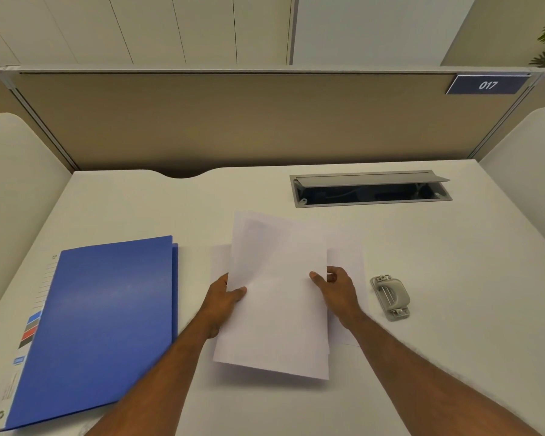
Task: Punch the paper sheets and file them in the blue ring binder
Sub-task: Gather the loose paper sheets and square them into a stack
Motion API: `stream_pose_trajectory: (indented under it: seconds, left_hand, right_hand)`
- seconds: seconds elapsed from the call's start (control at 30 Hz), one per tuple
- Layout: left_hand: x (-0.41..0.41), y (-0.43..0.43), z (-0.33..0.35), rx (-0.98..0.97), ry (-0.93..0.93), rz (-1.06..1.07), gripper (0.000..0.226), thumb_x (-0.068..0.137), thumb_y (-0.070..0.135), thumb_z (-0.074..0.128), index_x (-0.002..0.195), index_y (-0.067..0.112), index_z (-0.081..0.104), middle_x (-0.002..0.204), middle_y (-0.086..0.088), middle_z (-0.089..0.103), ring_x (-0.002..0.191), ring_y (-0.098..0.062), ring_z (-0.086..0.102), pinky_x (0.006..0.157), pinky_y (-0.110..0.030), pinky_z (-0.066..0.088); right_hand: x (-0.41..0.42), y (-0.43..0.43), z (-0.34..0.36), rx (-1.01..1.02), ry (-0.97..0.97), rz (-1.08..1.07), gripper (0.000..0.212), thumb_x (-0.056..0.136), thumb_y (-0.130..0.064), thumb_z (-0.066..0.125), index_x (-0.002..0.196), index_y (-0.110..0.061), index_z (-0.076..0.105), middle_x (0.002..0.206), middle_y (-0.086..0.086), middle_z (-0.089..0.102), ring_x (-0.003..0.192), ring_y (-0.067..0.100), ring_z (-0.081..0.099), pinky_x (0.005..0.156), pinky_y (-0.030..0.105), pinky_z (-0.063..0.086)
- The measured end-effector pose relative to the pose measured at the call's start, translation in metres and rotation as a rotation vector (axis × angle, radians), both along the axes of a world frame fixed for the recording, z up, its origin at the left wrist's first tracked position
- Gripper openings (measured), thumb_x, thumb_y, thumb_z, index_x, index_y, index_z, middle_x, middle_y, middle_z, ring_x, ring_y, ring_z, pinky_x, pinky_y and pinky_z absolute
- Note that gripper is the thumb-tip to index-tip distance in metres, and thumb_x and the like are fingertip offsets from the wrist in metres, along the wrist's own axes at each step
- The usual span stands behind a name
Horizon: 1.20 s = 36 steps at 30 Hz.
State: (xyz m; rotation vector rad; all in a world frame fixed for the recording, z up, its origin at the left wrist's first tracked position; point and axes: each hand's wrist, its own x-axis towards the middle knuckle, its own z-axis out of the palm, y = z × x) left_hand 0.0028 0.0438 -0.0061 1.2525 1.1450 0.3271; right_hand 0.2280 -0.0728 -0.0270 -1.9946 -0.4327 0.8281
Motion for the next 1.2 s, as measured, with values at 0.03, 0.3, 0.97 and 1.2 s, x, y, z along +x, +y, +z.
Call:
stream_pose_trajectory:
  seconds: [0.03, 0.3, 0.97, 1.2]
  left_hand:
    - [0.000, -0.001, 0.000, 0.002, -0.009, 0.006, 0.036, 0.095, 0.017, 0.055, 0.131, 0.016, 0.050, 0.121, -0.005, 0.062, 0.106, -0.023, 0.061, 0.096, -0.041, 0.050]
    - [0.014, -0.009, -0.004, 0.066, 0.071, 0.030, 0.031, 0.095, 0.033, 0.054, 0.120, 0.015, 0.058, 0.112, -0.001, 0.065, 0.100, -0.020, 0.062, 0.087, -0.033, 0.051]
    - [0.025, 0.011, -0.006, 0.235, 0.990, 0.151, 0.086, 0.063, 0.062, 0.076, 0.122, 0.004, 0.050, 0.133, -0.016, 0.042, 0.123, -0.032, 0.044, 0.099, -0.044, 0.041]
    - [0.012, 0.006, 0.000, 0.233, 0.479, 0.193, 0.084, 0.072, 0.024, 0.082, 0.138, 0.011, 0.031, 0.124, -0.018, 0.057, 0.108, -0.035, 0.058, 0.087, -0.042, 0.049]
  right_hand:
    - [0.002, -0.003, -0.001, -0.001, 0.026, 0.011, 0.047, 0.080, -0.042, 0.072, 0.115, -0.015, 0.056, 0.107, 0.000, 0.063, 0.098, 0.017, 0.061, 0.084, 0.030, 0.049]
    - [0.004, -0.012, 0.007, 0.207, 0.317, 0.041, 0.028, 0.088, -0.005, 0.063, 0.114, -0.011, 0.066, 0.109, 0.007, 0.072, 0.097, 0.025, 0.069, 0.089, 0.042, 0.055]
    - [0.061, -0.069, 0.005, 0.241, 0.229, -0.154, 0.033, 0.084, -0.008, 0.069, 0.117, -0.007, 0.063, 0.113, 0.014, 0.070, 0.097, 0.034, 0.067, 0.091, 0.049, 0.053]
    - [0.050, -0.069, 0.006, 0.260, 0.323, -0.108, 0.029, 0.086, -0.009, 0.066, 0.116, -0.009, 0.065, 0.115, 0.011, 0.070, 0.103, 0.032, 0.067, 0.096, 0.048, 0.051]
